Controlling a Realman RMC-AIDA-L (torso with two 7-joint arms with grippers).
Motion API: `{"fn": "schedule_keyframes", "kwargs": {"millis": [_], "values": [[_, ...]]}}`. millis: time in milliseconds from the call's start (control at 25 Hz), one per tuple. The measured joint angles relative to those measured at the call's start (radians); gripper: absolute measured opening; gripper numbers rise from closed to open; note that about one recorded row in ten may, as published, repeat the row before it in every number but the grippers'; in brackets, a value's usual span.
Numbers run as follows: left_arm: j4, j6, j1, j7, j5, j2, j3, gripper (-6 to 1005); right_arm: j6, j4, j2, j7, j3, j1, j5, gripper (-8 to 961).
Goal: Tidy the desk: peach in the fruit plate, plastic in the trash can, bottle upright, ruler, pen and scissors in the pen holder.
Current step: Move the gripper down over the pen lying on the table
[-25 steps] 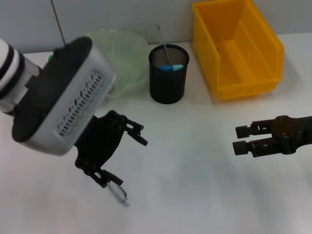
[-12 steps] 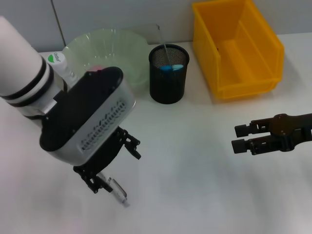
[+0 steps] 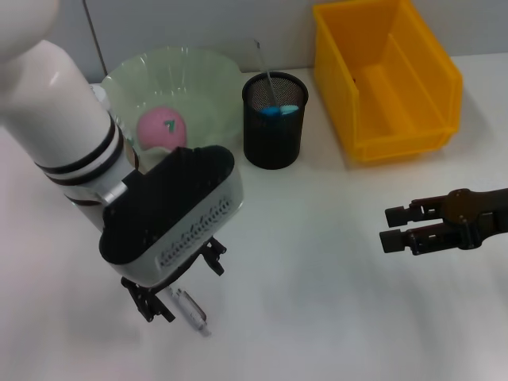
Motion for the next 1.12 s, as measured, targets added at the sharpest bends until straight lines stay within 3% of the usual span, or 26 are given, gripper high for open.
{"fn": "schedule_keyframes", "kwargs": {"millis": [640,960,1040,1120], "values": [[-0.137,-0.101,-0.062,0.011,0.018,0.001,0.146,842,0.009,0.005,0.003,0.015,0.006,-0.005,-0.007,765],[-0.189,-0.151,-0.078,0.032,0.035,-0.005,0.175,841,0.014,0.006,0.008,0.016,0.006,-0.007,-0.007,764],[-0.193,-0.155,-0.080,0.036,0.040,-0.007,0.175,723,0.014,0.006,0.008,0.016,0.006,-0.007,-0.007,763],[-0.194,-0.156,-0.082,0.036,0.042,-0.007,0.175,677,0.014,0.006,0.008,0.016,0.006,-0.008,-0.007,763]]}}
